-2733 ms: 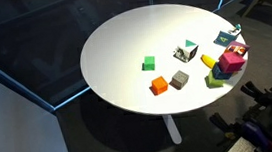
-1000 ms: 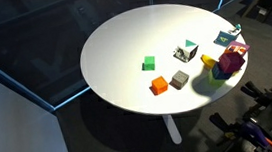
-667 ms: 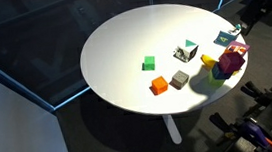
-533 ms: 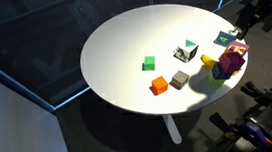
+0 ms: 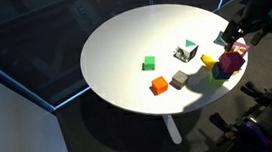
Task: Put the pink cube on top of the orange cube
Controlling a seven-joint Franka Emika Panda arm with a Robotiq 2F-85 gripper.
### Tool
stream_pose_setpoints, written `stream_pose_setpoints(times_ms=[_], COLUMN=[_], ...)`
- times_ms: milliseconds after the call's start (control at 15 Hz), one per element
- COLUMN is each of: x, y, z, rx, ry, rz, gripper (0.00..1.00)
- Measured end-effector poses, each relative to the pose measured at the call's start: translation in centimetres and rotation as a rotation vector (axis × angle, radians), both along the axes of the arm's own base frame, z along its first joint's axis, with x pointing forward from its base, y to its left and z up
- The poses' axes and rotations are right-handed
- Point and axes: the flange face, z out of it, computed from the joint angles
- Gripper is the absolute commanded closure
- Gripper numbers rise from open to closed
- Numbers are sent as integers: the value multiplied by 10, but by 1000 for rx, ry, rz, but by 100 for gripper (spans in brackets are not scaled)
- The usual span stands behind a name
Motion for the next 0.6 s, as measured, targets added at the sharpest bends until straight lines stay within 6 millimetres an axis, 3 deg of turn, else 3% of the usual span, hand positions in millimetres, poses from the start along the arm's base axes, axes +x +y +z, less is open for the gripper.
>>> stream_pose_setpoints(times_ms=[600], x=[9], y=[6], z=[-32], rx=[-1], ry=[-16], rz=[-18], gripper=[0])
